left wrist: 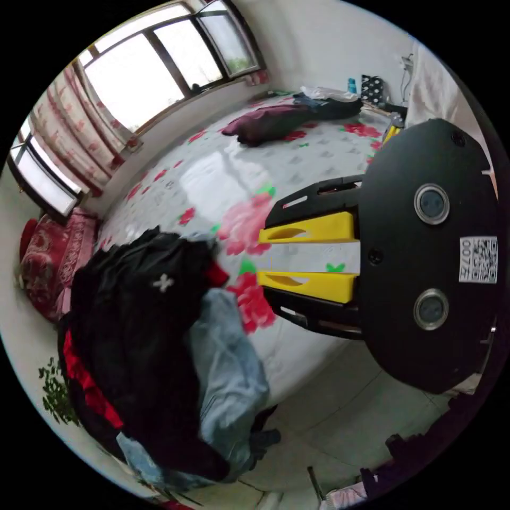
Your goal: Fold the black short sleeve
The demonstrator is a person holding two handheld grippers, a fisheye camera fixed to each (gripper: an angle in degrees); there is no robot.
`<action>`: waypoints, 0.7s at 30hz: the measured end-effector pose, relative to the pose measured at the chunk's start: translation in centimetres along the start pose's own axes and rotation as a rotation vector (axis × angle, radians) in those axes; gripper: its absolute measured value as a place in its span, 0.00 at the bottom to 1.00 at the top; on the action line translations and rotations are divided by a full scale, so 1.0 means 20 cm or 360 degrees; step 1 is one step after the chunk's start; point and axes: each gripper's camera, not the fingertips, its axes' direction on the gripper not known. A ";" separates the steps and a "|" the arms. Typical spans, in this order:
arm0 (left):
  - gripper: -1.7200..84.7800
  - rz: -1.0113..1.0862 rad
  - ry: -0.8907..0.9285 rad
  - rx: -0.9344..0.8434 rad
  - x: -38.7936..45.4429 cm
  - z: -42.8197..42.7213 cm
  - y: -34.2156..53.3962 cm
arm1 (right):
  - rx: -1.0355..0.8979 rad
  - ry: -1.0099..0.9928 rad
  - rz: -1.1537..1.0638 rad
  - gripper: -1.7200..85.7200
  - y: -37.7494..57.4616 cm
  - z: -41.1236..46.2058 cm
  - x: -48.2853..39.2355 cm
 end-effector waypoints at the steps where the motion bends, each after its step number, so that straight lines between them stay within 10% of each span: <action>1: 0.11 -0.0015 -0.0033 0.0023 -0.04 -0.03 -0.04 | -0.0013 -0.0016 0.0011 0.12 -0.02 0.02 -0.02; 14: 0.09 -0.0305 -0.0550 0.0147 -0.59 -0.26 -0.66 | -0.0148 0.0126 0.0271 0.12 -0.14 0.18 -0.18; 21: 0.04 0.0400 0.0228 0.0392 -0.03 -0.44 -0.36 | 0.0031 0.0114 0.0490 0.12 -0.01 0.15 -0.17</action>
